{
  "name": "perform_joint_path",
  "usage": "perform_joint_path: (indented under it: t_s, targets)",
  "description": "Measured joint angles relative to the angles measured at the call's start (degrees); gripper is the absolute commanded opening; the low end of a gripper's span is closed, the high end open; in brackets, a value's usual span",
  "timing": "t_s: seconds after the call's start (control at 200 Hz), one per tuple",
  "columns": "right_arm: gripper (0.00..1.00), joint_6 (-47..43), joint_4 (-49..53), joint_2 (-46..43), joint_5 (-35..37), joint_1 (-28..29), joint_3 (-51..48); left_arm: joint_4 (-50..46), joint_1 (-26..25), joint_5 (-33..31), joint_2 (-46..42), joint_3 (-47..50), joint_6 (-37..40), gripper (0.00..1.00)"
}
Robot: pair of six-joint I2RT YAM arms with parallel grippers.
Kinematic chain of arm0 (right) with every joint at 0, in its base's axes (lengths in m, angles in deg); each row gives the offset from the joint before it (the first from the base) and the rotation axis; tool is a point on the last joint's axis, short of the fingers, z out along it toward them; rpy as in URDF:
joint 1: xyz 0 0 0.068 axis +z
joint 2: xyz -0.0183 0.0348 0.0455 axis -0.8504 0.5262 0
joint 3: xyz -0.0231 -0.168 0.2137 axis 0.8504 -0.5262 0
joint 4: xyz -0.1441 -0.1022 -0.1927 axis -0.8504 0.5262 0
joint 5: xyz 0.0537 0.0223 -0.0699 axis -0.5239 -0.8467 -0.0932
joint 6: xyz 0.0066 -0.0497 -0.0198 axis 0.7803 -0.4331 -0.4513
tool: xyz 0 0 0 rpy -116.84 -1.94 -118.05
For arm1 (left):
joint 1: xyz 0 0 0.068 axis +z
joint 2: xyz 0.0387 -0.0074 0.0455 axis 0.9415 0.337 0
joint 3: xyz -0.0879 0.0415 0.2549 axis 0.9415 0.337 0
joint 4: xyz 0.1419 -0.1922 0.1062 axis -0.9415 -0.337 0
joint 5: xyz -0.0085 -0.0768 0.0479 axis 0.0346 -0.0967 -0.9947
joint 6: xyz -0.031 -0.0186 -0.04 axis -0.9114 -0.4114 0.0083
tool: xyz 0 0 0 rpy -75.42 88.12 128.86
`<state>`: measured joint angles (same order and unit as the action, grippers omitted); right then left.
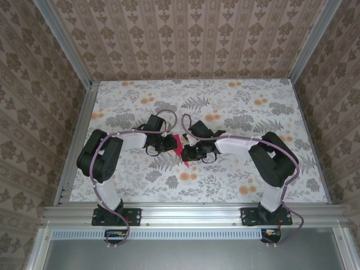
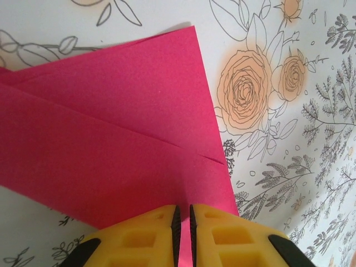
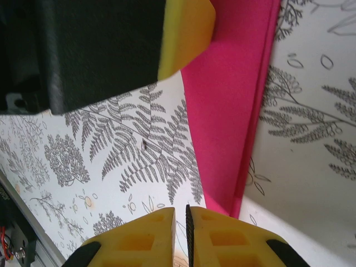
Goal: Fold a paper plane with a square sheet of paper (pick it up from the middle)
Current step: Fold the wing for the fifth time at the center of the table.
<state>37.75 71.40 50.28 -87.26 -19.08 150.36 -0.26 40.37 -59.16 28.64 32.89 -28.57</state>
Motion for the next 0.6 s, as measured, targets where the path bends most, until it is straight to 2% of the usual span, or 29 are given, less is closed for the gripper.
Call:
perform_joint_path:
  t_s: [0.315, 0.6]
  targets:
    - [0.15, 0.4, -0.1, 5.2, 0.1, 0.1, 1.9, -1.0, 0.0, -0.4, 0.2, -0.7, -0.2, 0.17]
    - [0.14, -0.4, -1.8, 4.8, -0.1, 0.0, 0.2, -2.7, 2.1, -0.3, 0.3, -1.8, 0.3, 0.19]
